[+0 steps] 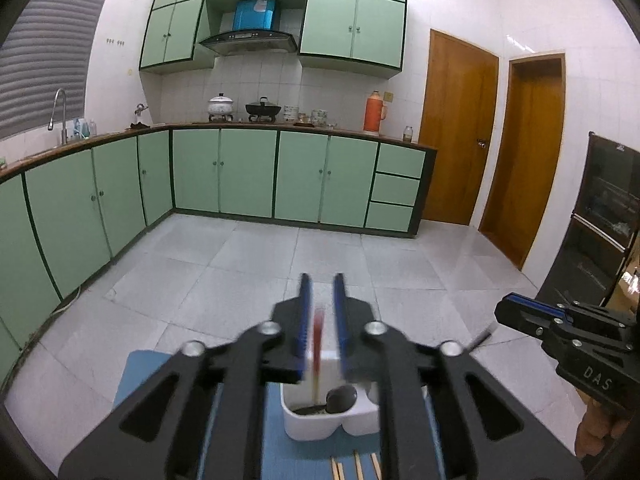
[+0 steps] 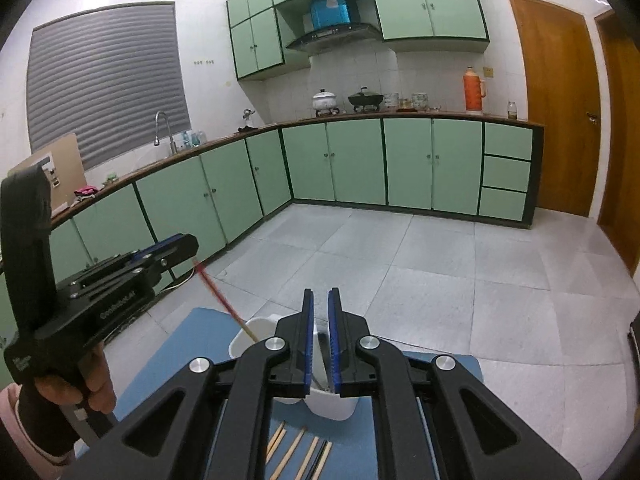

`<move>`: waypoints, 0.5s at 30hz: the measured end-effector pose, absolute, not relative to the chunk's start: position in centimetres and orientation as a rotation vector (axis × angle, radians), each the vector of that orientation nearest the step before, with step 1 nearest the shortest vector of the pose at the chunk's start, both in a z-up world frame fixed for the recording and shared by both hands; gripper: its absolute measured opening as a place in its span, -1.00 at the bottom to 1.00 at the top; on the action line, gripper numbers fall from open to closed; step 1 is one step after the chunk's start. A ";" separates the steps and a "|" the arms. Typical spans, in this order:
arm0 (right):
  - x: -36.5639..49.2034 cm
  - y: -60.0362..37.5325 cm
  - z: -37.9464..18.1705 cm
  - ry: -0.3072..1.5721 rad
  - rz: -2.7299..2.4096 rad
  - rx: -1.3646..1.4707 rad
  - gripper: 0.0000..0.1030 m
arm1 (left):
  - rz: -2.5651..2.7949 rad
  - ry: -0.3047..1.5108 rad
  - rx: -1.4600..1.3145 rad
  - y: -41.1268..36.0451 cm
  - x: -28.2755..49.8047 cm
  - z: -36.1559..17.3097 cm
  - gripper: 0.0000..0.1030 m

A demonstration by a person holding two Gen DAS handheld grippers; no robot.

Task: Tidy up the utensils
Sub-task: 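Drop the red-patterned chopstick into the holder with the left tool while the right drops the black one, then move both open tools back over the remaining chopsticks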

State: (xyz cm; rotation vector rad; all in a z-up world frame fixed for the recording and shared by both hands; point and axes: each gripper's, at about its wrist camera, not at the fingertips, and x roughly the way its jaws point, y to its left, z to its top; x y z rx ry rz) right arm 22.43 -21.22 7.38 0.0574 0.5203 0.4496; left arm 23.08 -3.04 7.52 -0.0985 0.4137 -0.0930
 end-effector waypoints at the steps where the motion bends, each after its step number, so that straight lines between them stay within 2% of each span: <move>1: 22.1 -21.4 7.4 0.517 0.450 0.061 -0.73 | -0.089 0.408 -0.100 -2.7 22.6 7.5 -0.37; 4: 20.6 -22.1 7.3 0.499 0.433 0.061 -0.49 | -0.085 0.397 -0.101 -2.2 20.5 7.2 -0.26; 7: 18.2 -22.9 6.9 0.482 0.408 0.063 -0.41 | -0.073 0.384 -0.100 -1.6 17.6 6.6 -0.03; 10: 14.9 -23.4 5.4 0.472 0.386 0.064 -0.30 | -0.063 0.398 -0.099 -1.2 14.7 5.2 0.08; 15: 10.0 -23.7 0.3 0.547 0.351 0.068 -0.28 | -0.068 0.519 -0.058 -0.9 10.4 0.2 0.16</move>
